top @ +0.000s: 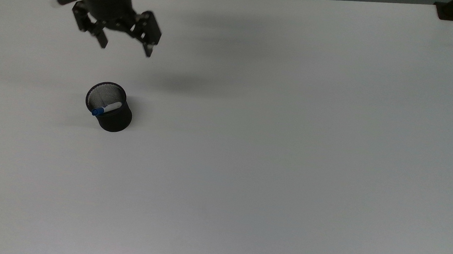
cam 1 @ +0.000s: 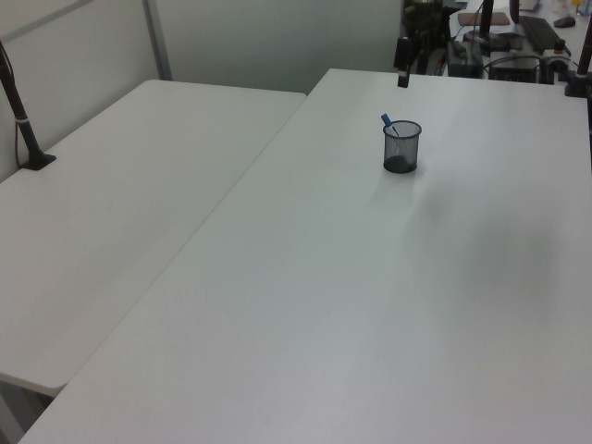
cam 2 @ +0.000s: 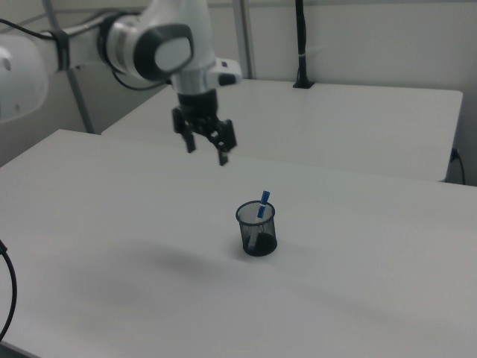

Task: Insert the marker

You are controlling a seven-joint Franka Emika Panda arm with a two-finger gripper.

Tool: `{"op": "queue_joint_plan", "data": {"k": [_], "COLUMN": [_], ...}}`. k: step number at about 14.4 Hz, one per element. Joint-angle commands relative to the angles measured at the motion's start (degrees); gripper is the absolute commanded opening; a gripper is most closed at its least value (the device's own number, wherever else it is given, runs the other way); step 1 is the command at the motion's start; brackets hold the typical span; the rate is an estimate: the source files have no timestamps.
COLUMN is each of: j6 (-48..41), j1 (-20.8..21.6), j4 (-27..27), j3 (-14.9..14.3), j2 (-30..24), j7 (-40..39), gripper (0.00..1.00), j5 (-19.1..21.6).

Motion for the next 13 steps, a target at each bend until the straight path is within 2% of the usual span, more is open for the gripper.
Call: {"op": "queue_joint_plan", "data": {"k": [1, 3, 6, 8, 11, 13], "j6": [-10.33, -12.63, -12.55, -11.94, -10.71, -10.62], "j1": [2.21, 1.68, 1.33, -0.85, -5.17, -5.70], "j4": [2.02, 1.76, 0.97, 0.62, 0.18, 0.26], "j3": [1.25, 3.45, 4.16, 5.12, 9.51, 9.70], "j2": [-2.32, -3.90, -3.91, -3.65, -3.73, -3.65], "j7": [0.57, 0.66, 2.66, 3.65, 4.00, 4.08], "gripper": [1.00, 1.00, 1.00, 1.00, 1.00, 1.00], "j5": [-2.19, -2.28, -3.85, -5.44, -5.62, -6.41]}}
